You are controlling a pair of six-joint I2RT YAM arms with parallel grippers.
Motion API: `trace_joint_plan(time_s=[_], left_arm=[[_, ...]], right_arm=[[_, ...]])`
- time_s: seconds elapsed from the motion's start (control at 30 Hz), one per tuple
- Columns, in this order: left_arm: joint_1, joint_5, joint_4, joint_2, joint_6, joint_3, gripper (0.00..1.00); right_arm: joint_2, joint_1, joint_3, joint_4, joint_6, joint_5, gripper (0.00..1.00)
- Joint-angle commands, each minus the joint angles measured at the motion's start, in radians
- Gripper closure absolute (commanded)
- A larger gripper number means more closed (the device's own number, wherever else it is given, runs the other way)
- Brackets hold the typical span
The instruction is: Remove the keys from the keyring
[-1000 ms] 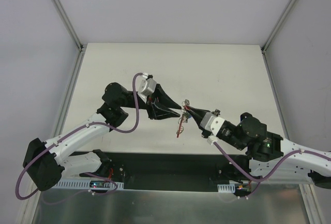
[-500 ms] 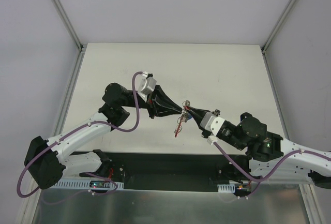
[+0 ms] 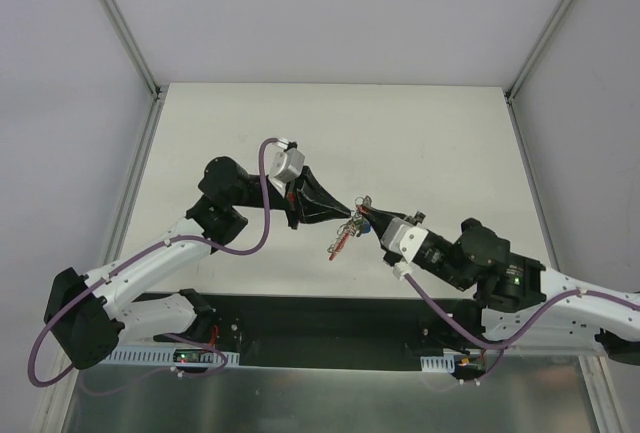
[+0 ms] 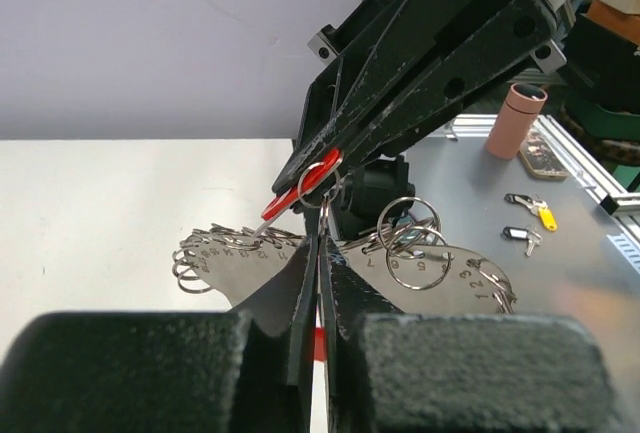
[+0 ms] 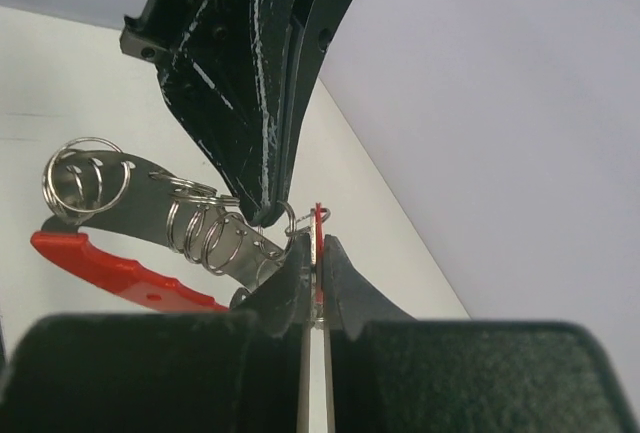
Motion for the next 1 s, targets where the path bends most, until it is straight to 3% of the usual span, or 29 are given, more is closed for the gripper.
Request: trace_joint_plan(time_s=[0.0, 0.4, 0.97], left_arm=[[-0.008, -0.037, -0.183, -0.055, 0.143, 0.091, 1.00], [-0.009, -0.068, -0.446, -0.059, 0.264, 0.165, 1.00], [-0.008, -0.097, -0.497, -0.059, 0.315, 0.184, 1.00]], right_arm=[[0.046, -0.001, 0.071, -0.065, -0.044, 0.065, 0.99], [0.140, -0.002, 0.157, -0.116, -0.092, 0.054, 0.99], [0.238, -0.001, 0.237, -0.190, -0.036, 0.114, 0.99]])
